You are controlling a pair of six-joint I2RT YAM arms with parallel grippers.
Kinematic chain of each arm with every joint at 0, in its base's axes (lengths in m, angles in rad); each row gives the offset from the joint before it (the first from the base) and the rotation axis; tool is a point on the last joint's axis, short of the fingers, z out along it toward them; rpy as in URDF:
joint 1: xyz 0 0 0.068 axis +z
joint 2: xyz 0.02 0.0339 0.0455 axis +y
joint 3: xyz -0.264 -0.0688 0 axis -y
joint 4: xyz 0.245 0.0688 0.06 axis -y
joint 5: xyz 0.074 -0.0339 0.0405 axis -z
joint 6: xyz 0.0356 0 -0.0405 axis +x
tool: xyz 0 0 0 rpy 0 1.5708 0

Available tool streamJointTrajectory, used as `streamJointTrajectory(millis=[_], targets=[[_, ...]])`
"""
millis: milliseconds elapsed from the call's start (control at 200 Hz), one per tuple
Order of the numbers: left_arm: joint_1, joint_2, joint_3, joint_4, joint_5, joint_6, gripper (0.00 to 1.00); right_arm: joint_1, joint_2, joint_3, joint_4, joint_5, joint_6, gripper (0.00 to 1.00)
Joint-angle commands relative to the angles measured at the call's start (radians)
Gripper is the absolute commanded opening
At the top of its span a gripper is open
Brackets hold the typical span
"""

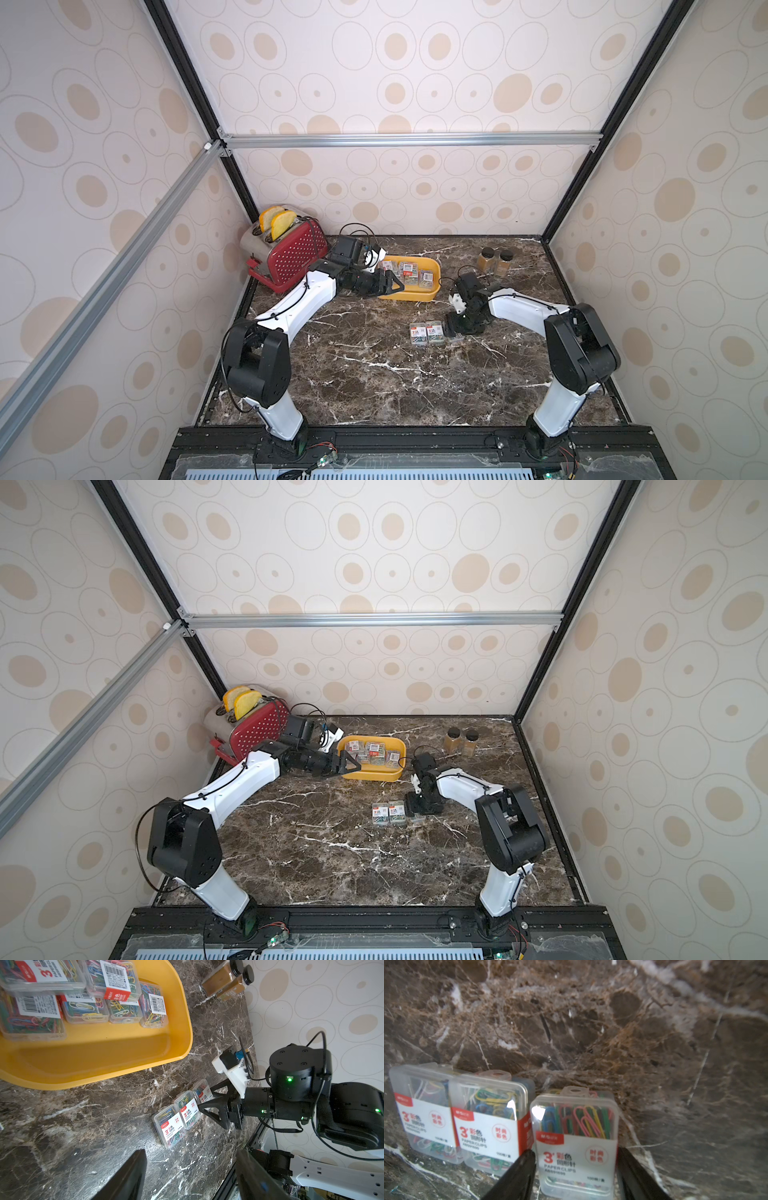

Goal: Take the paper clips out of the storage box
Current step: Place the boxed paper clips at the center of the board, then adjust the boxed paper clips at the center of the board.

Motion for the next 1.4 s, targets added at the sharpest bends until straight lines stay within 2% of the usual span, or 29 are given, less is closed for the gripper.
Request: streamJointTrajectory(millis=[0,431,691,796,906,1392], targets=[[-0.006,0.015,0.022,-0.018,-0.001,0.027,0.70,-0.006,-0.004,-0.002,-0.016,-0.011,0.009,0.67],[-0.007,-0.002,-0.003,-0.014,-0.011,0.024,0.67,-0.055,-0.113,0.045,-0.083,0.017,-0.037,0.65],[-0.037,-0.014,-0.066,-0.040,-0.062,0.026,0.50,-0.133,-0.032,0.071,-0.106,0.055,-0.071,0.54],[-0.070,-0.005,-0.098,-0.051,-0.092,0.025,0.42,-0.152,0.004,0.069,-0.102,0.058,-0.075,0.51],[-0.089,0.004,-0.132,-0.050,-0.112,0.021,0.39,-0.154,0.024,0.066,-0.096,0.059,-0.081,0.50],[-0.137,0.131,-0.169,-0.035,-0.124,0.049,0.38,-0.150,0.050,0.031,-0.066,-0.012,-0.069,0.49]])
